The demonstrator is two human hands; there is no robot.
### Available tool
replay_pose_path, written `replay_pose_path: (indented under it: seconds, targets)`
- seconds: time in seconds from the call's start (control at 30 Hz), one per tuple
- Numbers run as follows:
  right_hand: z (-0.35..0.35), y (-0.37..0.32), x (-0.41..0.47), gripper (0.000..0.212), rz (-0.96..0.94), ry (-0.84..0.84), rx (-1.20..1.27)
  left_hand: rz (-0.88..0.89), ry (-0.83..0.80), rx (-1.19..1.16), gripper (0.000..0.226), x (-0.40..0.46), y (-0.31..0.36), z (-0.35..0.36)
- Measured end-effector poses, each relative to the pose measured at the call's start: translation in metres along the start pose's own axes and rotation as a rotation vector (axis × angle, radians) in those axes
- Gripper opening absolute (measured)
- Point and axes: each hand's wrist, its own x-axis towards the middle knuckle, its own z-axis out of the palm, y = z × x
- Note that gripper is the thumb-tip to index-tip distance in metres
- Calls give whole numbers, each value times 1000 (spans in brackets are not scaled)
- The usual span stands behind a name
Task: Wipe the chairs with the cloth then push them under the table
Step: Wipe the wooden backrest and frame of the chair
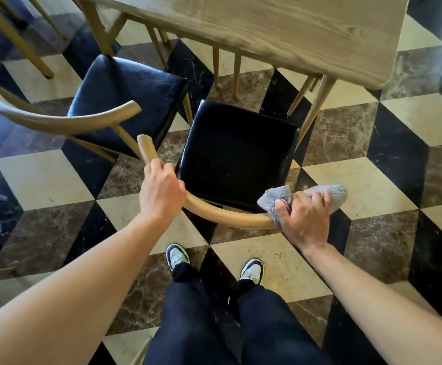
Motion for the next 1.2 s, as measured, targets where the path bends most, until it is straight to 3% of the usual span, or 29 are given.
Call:
replay_pose_path:
  seconds: [0.23, 0.47, 0.6, 0.7, 0.93, 1.2]
  targets:
    - [13, -138, -30, 44, -82, -27, 90, -67, -59, -246, 25, 39, -31, -33]
    - [20, -246, 12, 76, -230, -336, -52, -121, -127, -449, 32, 69, -81, -53]
    - [29, -281, 44, 83, -227, -335, 21, -126, -121, -469, 30, 85, -114, -65]
    - [36, -303, 66, 79, -167, -327, 150, -122, -103, -480, 28, 96, -139, -77]
    - [35, -353, 123, 43, 89, -140, 743, -30, -56, -438, 25, 125, -189, -104]
    - [39, -400, 188, 43, -38, -137, 767, 24, 21, -372, 24, 165, -222, -126]
